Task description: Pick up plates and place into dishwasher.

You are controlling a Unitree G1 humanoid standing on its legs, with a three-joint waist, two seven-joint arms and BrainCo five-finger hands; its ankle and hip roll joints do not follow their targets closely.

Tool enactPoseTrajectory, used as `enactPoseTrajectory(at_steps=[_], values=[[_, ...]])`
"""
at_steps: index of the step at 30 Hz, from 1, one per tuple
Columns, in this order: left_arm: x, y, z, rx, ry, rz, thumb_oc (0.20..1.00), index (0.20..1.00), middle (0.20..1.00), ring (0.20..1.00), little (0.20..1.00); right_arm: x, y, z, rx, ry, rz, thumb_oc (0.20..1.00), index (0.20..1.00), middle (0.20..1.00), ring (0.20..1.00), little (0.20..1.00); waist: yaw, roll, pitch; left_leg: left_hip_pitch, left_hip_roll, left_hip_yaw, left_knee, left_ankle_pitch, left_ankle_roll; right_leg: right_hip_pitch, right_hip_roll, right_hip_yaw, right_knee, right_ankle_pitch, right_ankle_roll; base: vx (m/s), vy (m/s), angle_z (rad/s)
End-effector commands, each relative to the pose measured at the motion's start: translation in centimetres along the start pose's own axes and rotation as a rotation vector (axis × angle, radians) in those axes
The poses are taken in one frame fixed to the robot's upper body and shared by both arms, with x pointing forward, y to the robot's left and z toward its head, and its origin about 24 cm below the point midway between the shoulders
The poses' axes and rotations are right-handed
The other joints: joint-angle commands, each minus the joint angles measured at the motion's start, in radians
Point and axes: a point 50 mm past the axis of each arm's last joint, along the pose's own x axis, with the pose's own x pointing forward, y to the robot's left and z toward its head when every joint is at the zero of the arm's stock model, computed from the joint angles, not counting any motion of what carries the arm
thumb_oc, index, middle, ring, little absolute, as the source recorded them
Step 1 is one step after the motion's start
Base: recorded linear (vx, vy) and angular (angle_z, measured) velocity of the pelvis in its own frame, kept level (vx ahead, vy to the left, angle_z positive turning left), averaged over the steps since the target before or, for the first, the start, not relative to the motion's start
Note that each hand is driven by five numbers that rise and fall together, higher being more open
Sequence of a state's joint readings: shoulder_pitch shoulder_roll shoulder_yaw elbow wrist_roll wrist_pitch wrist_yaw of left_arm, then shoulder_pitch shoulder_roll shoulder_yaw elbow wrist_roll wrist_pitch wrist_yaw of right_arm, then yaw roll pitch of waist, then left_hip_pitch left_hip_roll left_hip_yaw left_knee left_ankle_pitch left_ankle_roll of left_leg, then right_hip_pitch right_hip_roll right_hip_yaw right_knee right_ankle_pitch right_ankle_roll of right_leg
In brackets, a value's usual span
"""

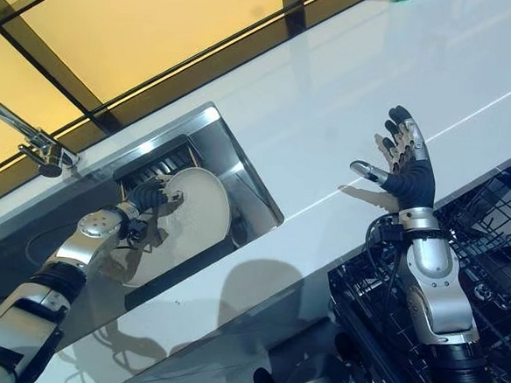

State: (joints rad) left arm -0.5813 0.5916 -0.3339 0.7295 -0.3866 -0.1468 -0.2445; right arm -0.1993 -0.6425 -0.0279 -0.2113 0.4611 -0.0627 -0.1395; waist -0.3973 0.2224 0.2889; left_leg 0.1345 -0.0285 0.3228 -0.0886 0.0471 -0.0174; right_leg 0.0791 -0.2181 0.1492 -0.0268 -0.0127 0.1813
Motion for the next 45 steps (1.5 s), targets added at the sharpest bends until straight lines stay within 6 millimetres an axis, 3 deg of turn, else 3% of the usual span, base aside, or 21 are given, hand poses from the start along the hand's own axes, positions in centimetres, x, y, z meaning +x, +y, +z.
enactPoseTrajectory(at_steps=[1,13,20,28,39,45], values=[[-0.3,-0.2,0.6,-0.022,-0.09,-0.01,0.2,0.2,0.2,0.2,0.2,-3.1,-1.6,-3.7,-0.052,0.215,-0.041,1.0,1.0,1.0,1.0,1.0,0.015,-0.003,-0.092,0.018,-0.003,-0.015,0.087,-0.12,-0.026,-0.142,-0.037,-0.005,0.09,0.027,0.002,0.0,0.0,0.0],[-1.1,0.3,0.4,-0.036,-0.114,0.022,0.2,0.2,0.2,0.2,0.2,-3.6,-1.9,-4.0,-0.048,0.229,-0.045,1.0,1.0,1.0,1.0,1.0,0.03,-0.007,-0.111,0.035,0.0,-0.03,0.072,-0.12,-0.025,-0.121,-0.035,-0.017,0.079,0.025,0.002,0.0,-0.006,0.05],[-1.8,1.9,2.3,-0.04,-0.276,0.27,0.2,0.2,0.2,0.2,0.2,-3.9,-1.9,-4.1,-0.035,0.218,-0.057,1.0,1.0,1.0,1.0,1.0,0.046,-0.025,-0.127,0.042,0.006,-0.038,0.061,-0.119,-0.026,-0.108,-0.033,-0.031,0.068,0.025,0.001,-0.02,-0.02,0.0],[-3.5,3.1,5.6,0.023,-0.501,0.53,0.2,0.2,0.2,0.2,0.2,-3.5,-1.0,-3.6,0.002,0.156,-0.057,1.0,1.0,1.0,1.0,1.0,0.087,-0.08,-0.162,0.052,0.026,-0.051,0.054,-0.123,-0.029,-0.079,-0.022,-0.06,0.048,0.032,-0.003,-0.04,-0.092,0.07],[-4.9,3.4,9.3,0.145,-0.67,0.557,0.2,0.2,0.2,0.2,0.2,-1.7,1.6,-1.8,0.039,0.027,0.002,1.0,1.0,1.0,1.0,1.0,0.156,-0.153,-0.21,0.066,0.064,-0.076,0.049,-0.13,-0.032,-0.031,0.006,-0.099,0.017,0.036,-0.011,-0.05,-0.11,0.02],[-6.3,3.9,11.6,0.149,-0.797,0.626,0.2,0.2,0.2,0.2,0.2,-0.3,3.1,0.7,0.063,-0.104,0.063,1.0,1.0,1.0,1.0,1.0,0.197,-0.181,-0.232,0.064,0.082,-0.09,0.047,-0.129,-0.037,-0.014,0.021,-0.124,0.001,0.04,-0.015,-0.06,-0.087,0.1]])
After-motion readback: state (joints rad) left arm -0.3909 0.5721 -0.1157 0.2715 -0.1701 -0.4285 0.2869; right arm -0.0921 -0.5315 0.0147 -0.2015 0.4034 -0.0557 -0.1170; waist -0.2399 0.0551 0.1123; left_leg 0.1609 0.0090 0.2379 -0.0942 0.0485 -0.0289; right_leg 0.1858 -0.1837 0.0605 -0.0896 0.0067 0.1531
